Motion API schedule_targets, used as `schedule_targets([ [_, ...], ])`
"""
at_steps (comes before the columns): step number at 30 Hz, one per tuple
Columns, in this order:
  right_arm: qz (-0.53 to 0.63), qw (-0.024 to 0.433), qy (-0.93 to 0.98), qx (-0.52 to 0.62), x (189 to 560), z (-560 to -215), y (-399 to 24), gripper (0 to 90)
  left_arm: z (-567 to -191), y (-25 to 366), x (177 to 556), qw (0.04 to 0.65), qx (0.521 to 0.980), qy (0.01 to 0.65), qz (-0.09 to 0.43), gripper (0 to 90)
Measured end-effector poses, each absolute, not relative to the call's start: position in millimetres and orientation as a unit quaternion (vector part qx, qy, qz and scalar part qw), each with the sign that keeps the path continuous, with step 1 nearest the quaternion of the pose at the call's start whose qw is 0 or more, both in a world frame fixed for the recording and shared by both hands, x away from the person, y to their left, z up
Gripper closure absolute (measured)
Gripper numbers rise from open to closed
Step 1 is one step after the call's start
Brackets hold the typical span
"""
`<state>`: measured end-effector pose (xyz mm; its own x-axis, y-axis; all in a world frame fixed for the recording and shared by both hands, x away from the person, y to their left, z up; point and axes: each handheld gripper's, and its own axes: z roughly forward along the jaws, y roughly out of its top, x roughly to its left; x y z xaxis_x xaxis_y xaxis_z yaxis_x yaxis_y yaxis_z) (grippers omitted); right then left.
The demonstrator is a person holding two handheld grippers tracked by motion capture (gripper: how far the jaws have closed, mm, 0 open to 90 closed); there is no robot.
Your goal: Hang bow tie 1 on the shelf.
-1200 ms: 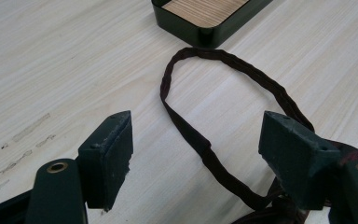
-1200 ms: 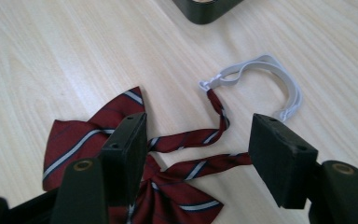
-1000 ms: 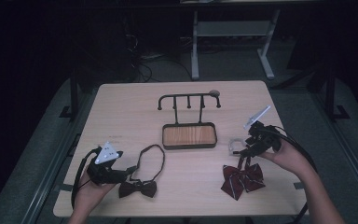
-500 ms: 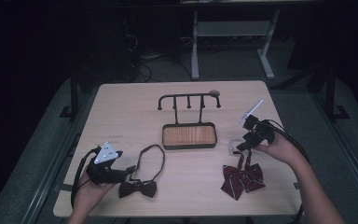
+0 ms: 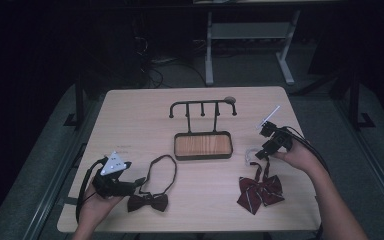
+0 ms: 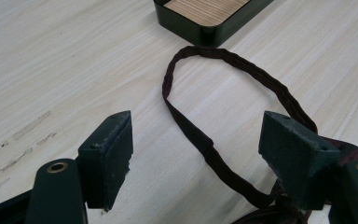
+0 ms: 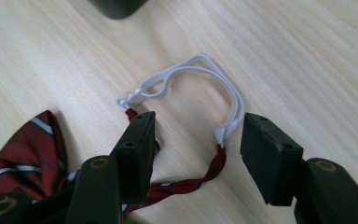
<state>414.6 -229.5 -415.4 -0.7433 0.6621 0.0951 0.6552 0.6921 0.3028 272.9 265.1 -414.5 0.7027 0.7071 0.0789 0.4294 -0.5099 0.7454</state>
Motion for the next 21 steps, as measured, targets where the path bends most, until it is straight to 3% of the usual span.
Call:
schedule_targets([
  [21, 0.111, 0.020, 0.920, 0.376, 425.3, -430.3, -226.9, 57.3, -414.2, 265.3, 273.1, 0.364, 0.848, 0.334, 0.191, 26.4],
])
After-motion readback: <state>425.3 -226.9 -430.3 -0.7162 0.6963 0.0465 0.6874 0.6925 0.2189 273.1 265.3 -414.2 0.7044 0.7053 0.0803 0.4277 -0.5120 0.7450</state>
